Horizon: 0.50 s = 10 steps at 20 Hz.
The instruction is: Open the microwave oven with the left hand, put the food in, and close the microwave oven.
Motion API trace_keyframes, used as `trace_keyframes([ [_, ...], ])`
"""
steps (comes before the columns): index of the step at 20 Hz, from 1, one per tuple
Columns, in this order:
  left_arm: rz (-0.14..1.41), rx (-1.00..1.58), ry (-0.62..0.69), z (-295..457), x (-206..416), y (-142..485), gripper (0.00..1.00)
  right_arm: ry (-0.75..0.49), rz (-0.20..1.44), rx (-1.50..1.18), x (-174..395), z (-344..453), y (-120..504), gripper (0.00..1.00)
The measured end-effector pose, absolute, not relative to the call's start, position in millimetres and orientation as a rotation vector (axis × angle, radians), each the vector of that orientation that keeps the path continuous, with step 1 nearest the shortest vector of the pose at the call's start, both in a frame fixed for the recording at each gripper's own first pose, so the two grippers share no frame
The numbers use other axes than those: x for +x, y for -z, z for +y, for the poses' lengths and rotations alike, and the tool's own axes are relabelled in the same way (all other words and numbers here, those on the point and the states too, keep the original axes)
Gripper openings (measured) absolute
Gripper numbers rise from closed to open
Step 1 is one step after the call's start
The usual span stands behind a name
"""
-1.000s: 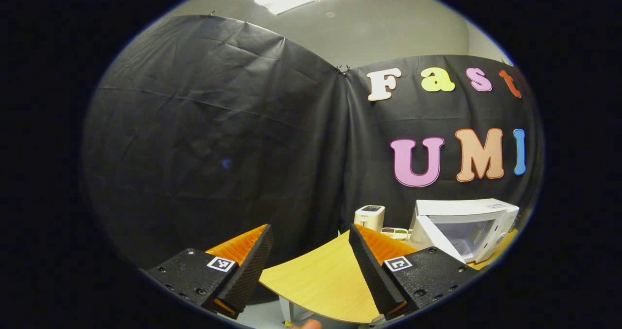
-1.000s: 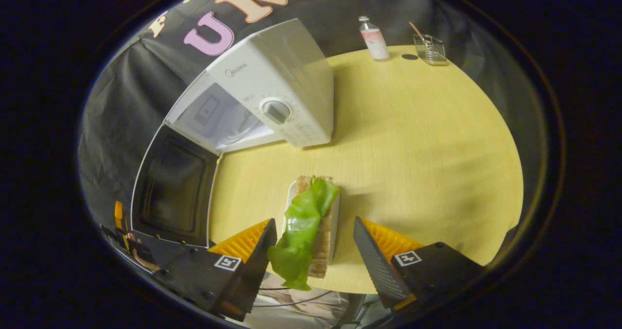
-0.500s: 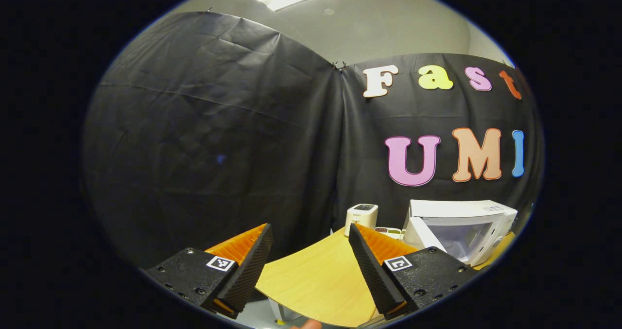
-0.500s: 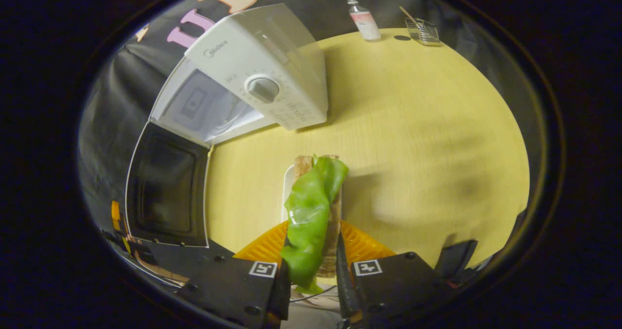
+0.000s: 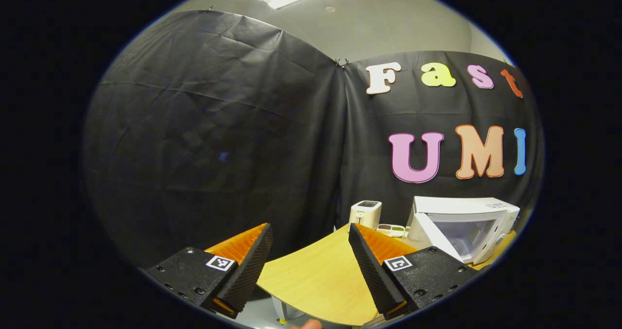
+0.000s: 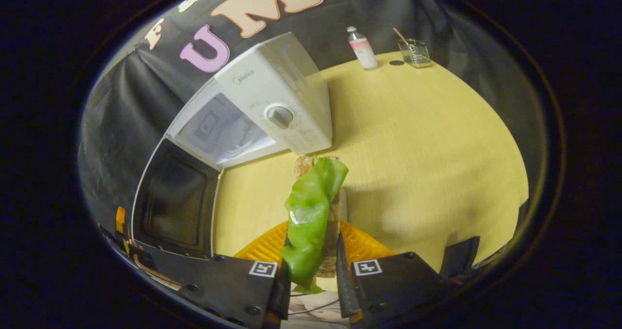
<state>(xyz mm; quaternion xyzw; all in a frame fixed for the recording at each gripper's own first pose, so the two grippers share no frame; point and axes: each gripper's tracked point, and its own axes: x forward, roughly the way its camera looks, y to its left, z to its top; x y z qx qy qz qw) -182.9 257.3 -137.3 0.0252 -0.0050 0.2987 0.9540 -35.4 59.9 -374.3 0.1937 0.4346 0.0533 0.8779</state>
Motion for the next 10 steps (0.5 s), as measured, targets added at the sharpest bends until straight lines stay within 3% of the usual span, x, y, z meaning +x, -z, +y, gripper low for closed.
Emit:
trace_keyframes([
  [9, -0.015, 0.074, -0.603, 261, -195, 134, 0.93, -0.113, 0.494, 0.583, -13, 87, 339, 0.42],
  [10, -0.012, 0.073, -0.6, 261, -195, 135, 0.96, -0.102, 0.453, 0.594, -12, 94, 338, 0.42],
])
